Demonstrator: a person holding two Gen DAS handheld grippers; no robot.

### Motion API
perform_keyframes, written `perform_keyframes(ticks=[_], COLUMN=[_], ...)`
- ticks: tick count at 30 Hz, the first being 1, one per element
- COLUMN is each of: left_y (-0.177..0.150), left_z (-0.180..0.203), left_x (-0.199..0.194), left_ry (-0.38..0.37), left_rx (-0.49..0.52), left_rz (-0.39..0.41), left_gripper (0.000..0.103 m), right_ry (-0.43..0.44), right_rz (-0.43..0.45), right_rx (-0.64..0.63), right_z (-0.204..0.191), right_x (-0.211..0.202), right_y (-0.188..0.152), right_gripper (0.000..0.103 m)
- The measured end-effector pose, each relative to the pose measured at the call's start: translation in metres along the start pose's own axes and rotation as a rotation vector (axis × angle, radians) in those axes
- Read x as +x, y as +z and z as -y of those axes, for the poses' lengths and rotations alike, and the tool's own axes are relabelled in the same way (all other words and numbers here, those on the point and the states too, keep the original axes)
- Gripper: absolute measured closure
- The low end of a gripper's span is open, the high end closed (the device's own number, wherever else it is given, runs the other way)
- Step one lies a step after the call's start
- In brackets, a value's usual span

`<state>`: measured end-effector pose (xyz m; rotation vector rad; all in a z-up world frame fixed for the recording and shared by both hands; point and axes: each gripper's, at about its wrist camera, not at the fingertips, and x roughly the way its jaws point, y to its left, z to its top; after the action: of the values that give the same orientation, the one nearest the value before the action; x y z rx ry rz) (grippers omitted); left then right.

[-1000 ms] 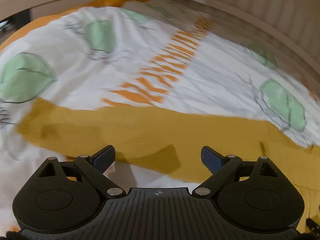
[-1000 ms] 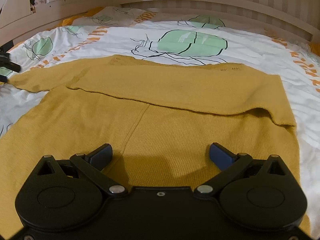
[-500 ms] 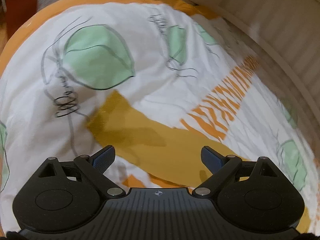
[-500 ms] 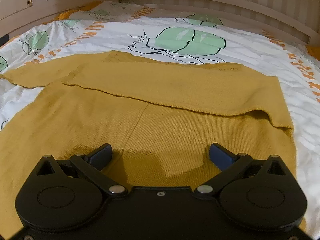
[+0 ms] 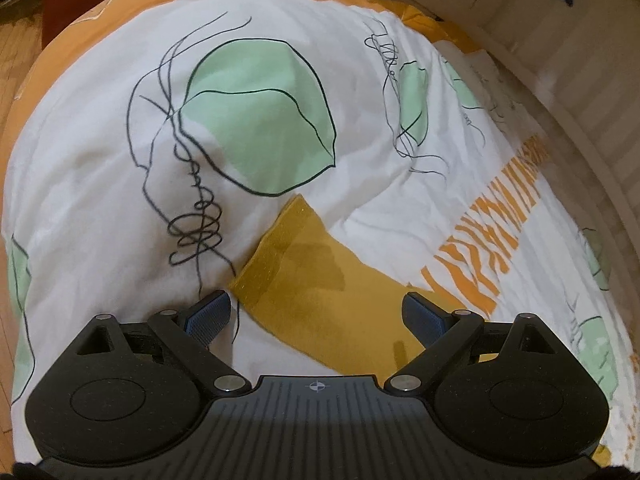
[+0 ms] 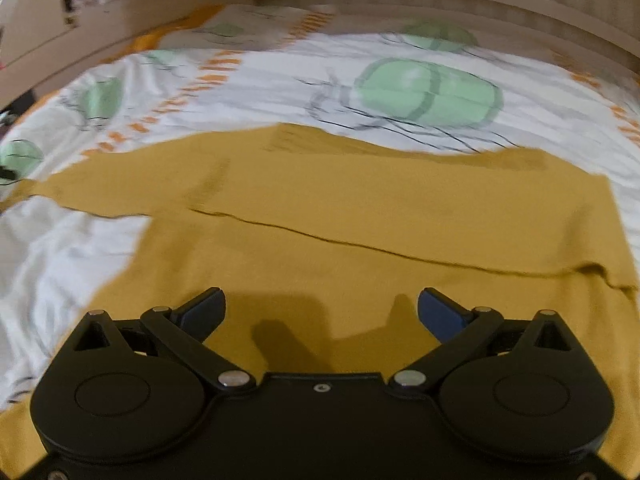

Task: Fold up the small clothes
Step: 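Close the left gripper on the sleeve cuff and lift it, then lay the lifted sleeve across the sweater body and open the left gripper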

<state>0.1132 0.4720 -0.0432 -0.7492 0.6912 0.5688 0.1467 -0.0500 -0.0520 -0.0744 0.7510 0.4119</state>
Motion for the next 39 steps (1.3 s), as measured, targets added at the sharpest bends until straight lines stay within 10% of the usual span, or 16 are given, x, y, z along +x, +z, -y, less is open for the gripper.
perform_keyframes(ticks=[7,13,28,39], left_y=[0.002,0.007,0.013,-0.066], left_z=[0.003,0.002,0.152,0.308], left_x=[0.017,0.019,-0.08,-0.094], left_ry=[-0.016,-0.009,-0.281,-0.535], left_rx=[0.03,0.038,0.304,0.448], left_rz=[-0.018,-0.014,0.113,0.053], left_gripper=[0.015,0.095,0.096,0.096], right_ry=[0.098,0.123,0.133,0.085], right_rz=[0.001,-0.004,0.001,0.043], right_rx=[-0.049,-0.073,0.028,0.137], right_z=[-0.032,-0.043,-0.021,0.028], right_x=[-0.001,-0.001,-0.017,-0.049], right_y=[0.009,0.009,-0.002,-0.013], right_gripper=[0.001,0.001,0.001,0.001])
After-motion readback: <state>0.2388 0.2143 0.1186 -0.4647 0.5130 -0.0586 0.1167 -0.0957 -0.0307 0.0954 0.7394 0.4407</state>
